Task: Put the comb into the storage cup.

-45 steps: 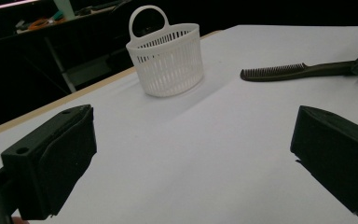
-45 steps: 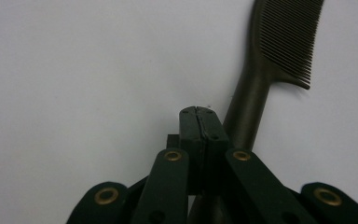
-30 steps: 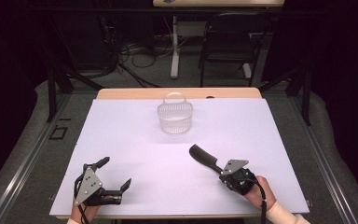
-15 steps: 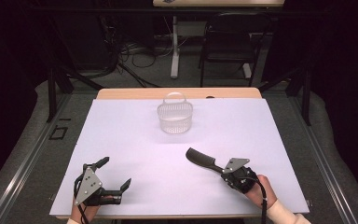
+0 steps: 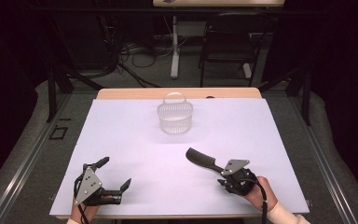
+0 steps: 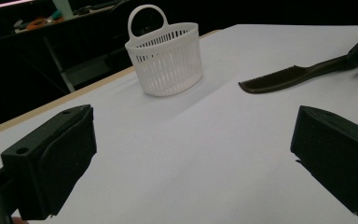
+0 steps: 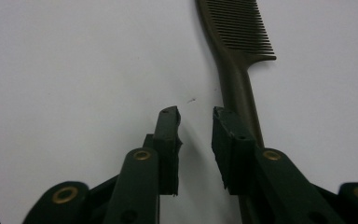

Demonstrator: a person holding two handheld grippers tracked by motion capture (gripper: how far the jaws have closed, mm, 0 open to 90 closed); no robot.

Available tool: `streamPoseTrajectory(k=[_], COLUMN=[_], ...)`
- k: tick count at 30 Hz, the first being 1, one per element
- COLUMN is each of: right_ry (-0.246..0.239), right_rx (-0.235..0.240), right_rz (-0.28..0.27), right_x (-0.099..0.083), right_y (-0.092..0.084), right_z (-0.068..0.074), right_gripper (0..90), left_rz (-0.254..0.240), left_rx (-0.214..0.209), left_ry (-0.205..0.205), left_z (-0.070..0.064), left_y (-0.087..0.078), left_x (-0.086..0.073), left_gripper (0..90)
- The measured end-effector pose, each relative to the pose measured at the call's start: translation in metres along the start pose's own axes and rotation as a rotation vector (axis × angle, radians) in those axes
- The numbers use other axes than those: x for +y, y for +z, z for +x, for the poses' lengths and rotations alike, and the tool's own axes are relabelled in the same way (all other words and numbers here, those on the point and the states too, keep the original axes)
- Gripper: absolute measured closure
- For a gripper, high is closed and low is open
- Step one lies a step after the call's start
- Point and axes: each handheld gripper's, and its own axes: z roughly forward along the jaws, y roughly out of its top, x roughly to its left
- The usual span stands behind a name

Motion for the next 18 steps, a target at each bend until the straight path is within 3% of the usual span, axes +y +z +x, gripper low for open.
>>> streamPoseTrajectory(k=[18], right_ry=[0.004], right_rx=[0.003], right_rz=[0.045], right_x=[0.0048], right_y=[-0.0059], right_z=[-0.0083], right_gripper=[35.6], left_rz=[0.002], left_rx=[0.0], left_ry=[0.005], left_z=[-0.0002], left_y=[0.0008], left_x=[0.0002], left_gripper=[0.1])
